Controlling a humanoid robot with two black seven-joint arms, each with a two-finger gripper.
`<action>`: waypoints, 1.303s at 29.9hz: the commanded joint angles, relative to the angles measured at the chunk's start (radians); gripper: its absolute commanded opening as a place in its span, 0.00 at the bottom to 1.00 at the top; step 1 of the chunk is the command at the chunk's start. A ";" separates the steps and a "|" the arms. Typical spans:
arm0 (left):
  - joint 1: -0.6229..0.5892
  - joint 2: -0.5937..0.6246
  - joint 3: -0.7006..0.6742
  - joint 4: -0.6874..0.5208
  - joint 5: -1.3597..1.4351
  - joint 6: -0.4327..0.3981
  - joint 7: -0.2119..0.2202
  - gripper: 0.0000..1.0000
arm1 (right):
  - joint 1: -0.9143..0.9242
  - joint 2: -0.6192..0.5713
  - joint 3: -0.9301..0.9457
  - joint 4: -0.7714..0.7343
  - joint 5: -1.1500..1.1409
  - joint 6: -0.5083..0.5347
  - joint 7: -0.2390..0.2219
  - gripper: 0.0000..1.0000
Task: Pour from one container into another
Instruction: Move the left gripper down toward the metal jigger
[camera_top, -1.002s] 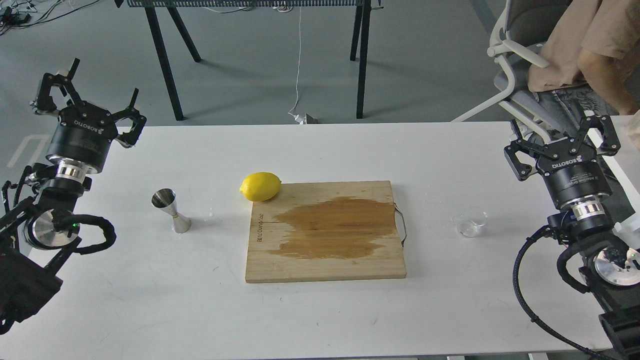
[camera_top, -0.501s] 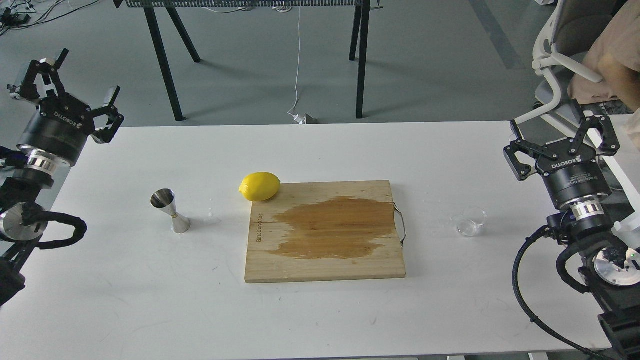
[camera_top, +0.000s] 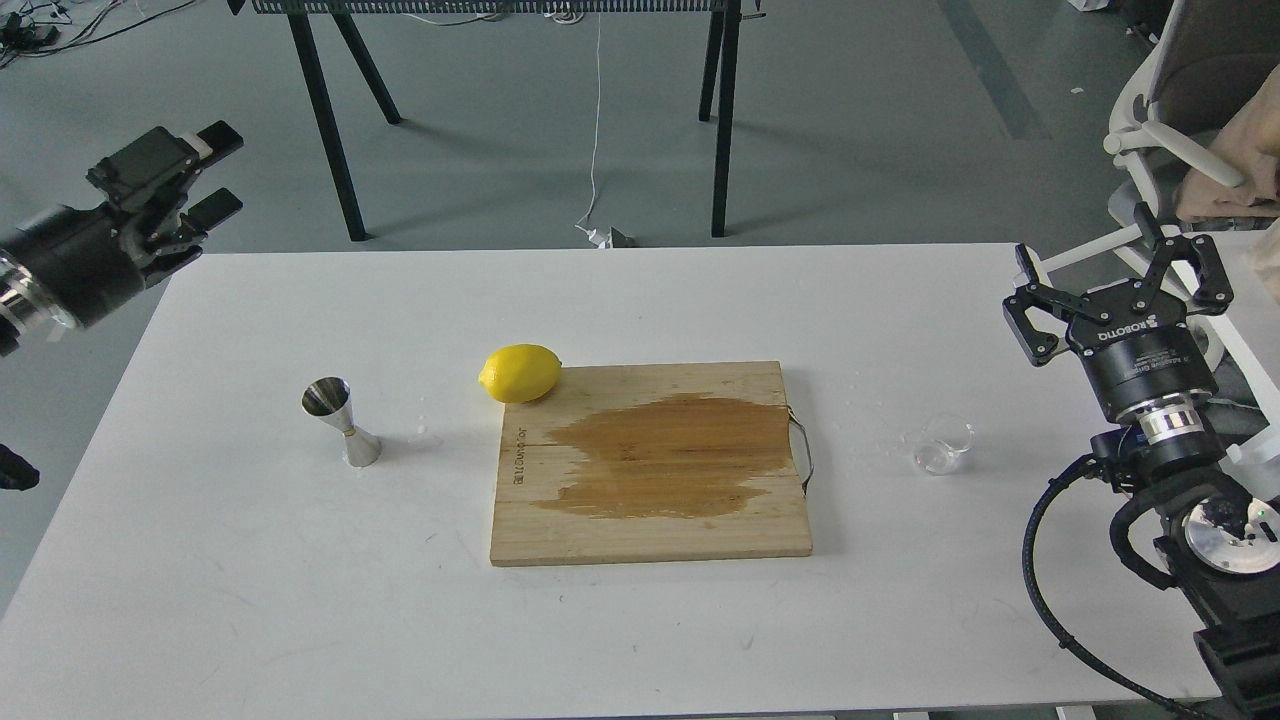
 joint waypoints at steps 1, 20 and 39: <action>0.051 0.015 0.000 -0.072 0.123 0.110 0.000 0.99 | -0.001 0.000 -0.005 0.000 0.000 0.000 0.000 0.99; 0.131 0.026 0.045 -0.079 0.285 0.377 0.000 0.99 | -0.001 0.012 -0.009 -0.009 -0.003 0.000 -0.001 0.99; 0.387 -0.045 0.085 -0.068 0.480 0.624 0.000 0.99 | -0.005 0.029 -0.007 -0.021 -0.001 0.000 -0.001 0.99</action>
